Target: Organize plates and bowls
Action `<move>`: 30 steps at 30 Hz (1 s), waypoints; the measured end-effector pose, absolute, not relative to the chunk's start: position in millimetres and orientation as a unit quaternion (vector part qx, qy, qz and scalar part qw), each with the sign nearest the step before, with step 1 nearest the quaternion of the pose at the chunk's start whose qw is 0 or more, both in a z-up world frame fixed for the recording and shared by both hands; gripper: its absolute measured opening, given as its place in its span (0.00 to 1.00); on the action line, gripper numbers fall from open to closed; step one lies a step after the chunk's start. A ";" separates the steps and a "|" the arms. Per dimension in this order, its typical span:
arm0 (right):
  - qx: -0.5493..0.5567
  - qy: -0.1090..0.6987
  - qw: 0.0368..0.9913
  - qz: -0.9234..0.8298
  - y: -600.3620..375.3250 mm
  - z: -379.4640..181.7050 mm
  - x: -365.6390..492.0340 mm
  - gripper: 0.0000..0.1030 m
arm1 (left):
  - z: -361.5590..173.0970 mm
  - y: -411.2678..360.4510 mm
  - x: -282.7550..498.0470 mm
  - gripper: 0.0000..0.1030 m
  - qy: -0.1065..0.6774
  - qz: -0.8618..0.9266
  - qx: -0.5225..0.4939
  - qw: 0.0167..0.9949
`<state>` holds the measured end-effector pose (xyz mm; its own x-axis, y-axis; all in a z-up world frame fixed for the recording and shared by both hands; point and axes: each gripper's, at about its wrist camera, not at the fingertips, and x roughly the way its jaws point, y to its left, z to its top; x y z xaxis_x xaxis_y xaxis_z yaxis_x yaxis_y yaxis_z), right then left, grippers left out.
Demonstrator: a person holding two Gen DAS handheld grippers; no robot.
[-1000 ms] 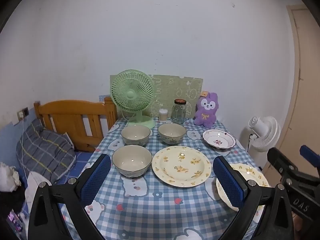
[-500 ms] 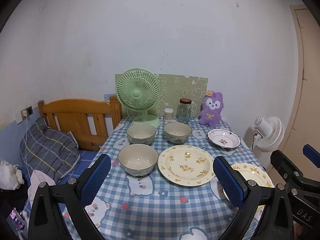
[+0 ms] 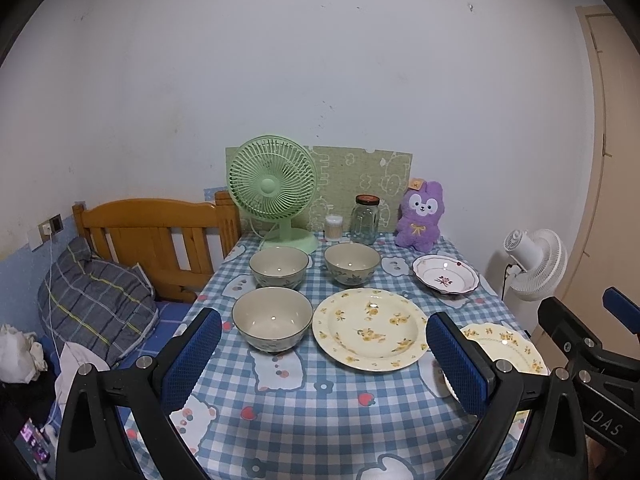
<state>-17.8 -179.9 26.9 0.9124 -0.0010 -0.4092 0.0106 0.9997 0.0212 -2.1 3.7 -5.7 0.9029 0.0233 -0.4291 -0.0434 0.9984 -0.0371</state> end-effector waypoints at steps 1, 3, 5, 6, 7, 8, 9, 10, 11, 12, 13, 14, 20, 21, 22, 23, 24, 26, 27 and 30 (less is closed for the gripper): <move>0.010 0.210 0.978 -0.003 -180.1 26.7 -17.2 1.00 | -6.2 3.2 -2.5 1.00 0.219 0.018 -0.023 0.975; 0.008 0.210 0.978 -0.003 -180.4 27.1 -16.1 1.00 | -6.3 2.9 -2.5 1.00 0.219 0.017 -0.022 0.975; 0.007 0.208 0.978 -0.004 -180.5 27.6 -16.3 1.00 | -6.4 2.8 -2.7 1.00 0.218 0.018 -0.022 0.976; 0.008 0.207 0.978 -0.005 -180.8 28.2 -16.0 1.00 | -6.0 1.5 -2.9 1.00 0.217 0.018 -0.020 0.976; 0.008 0.206 0.979 -0.005 -181.0 28.6 -16.2 1.00 | -5.7 0.9 -2.9 1.00 0.215 0.018 -0.019 0.976; 0.009 0.205 0.979 -0.004 -181.4 28.9 -16.9 1.00 | -5.1 0.5 -2.9 1.00 0.215 0.018 -0.018 0.976; 0.009 0.205 0.979 -0.004 -181.5 29.3 -16.8 1.00 | -5.0 0.5 -3.1 1.00 0.215 0.018 -0.018 0.976; 0.009 0.205 0.979 -0.003 -181.5 29.7 -16.7 1.00 | -4.0 0.8 -1.8 1.00 0.216 0.018 -0.019 0.976; 0.008 0.204 0.979 -0.003 -181.4 29.8 -16.3 1.00 | -4.0 0.0 -1.7 1.00 0.216 0.017 -0.018 0.976; 0.006 0.204 0.979 -0.002 -181.1 30.1 -16.6 1.00 | -4.1 -0.3 -1.9 1.00 0.215 0.018 -0.017 0.976; 0.005 0.202 0.979 -0.003 -180.9 30.4 -17.5 1.00 | -4.1 -1.0 -2.7 1.00 0.215 0.019 -0.017 0.976; 0.005 0.201 0.980 -0.003 -180.4 30.7 -17.3 1.00 | -3.3 0.3 -1.4 1.00 0.215 0.018 -0.016 0.976; 0.008 0.202 0.979 0.000 -180.4 31.8 -17.1 1.00 | -1.4 0.8 -0.7 1.00 0.214 0.020 -0.015 0.976; 0.009 0.202 0.979 0.000 -180.5 31.8 -17.3 1.00 | -1.1 1.5 -0.2 1.00 0.215 0.019 -0.014 0.976; 0.009 0.203 0.979 0.000 -180.7 32.1 -17.2 1.00 | -0.7 1.4 -0.3 1.00 0.214 0.019 -0.013 0.977; 0.009 0.203 0.979 0.000 -180.6 31.9 -17.5 1.00 | -0.1 2.2 -0.7 1.00 0.213 0.020 -0.012 0.977; 0.009 0.203 0.979 0.000 -180.9 31.8 -17.9 1.00 | 0.0 2.4 -0.7 1.00 0.213 0.019 -0.012 0.977; 0.009 0.202 0.979 -0.001 -180.8 31.9 -18.2 1.00 | 0.9 2.8 -1.0 1.00 0.212 0.020 -0.009 0.977; 0.008 0.202 0.979 -0.001 -180.8 32.0 -18.1 1.00 | 1.3 2.9 -1.1 1.00 0.211 0.021 -0.009 0.977; 0.009 0.202 0.979 0.000 -181.4 31.9 -17.9 1.00 | 1.2 2.3 -1.5 1.00 0.211 0.021 -0.009 0.977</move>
<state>-17.9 -181.4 31.9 0.9180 0.0036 -0.3965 0.0038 0.9998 0.0179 -1.5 2.3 1.2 0.9099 0.0363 -0.4131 -0.0440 0.9990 -0.0092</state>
